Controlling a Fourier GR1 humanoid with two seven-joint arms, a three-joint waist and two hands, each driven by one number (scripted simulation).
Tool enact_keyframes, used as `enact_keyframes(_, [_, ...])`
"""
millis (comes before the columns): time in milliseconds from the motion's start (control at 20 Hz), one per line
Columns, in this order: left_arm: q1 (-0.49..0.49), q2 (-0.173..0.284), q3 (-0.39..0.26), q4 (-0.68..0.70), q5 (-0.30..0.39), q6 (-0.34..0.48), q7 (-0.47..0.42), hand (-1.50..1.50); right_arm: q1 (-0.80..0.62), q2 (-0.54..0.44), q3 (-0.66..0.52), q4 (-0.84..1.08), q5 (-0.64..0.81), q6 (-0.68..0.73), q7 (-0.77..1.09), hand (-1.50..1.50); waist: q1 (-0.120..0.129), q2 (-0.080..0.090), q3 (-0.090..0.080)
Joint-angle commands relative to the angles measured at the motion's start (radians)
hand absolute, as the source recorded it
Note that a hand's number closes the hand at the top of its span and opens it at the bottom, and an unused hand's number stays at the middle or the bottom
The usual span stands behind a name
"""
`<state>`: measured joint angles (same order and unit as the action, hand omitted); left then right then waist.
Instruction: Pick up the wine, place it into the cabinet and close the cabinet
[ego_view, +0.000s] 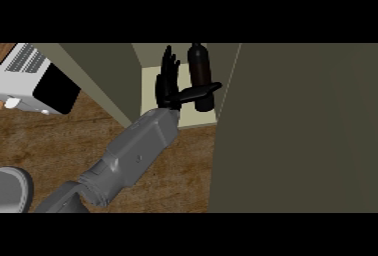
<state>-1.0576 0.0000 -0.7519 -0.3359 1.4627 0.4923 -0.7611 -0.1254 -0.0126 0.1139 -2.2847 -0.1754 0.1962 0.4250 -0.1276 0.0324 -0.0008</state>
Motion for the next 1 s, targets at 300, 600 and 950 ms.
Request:
enact_keyframes(300, [0.013,0.000,-0.047,-0.044,0.022,-0.001,-0.085,-1.50,0.003,0.012,0.044,0.020,0.045,-0.022,-0.002,-1.50,0.026,-0.005,-0.001])
enact_keyframes(600, [0.031,0.000,-0.061,-0.113,0.064,-0.016,-0.095,-1.50,0.029,-0.003,0.015,-0.026,0.022,-0.010,0.010,-1.50,0.048,-0.015,0.000])
enact_keyframes(950, [0.063,0.000,-0.140,-0.178,0.083,-0.024,-0.119,-1.50,-0.028,-0.005,-0.013,-0.029,-0.002,-0.044,0.069,-1.50,0.061,-0.017,0.000])
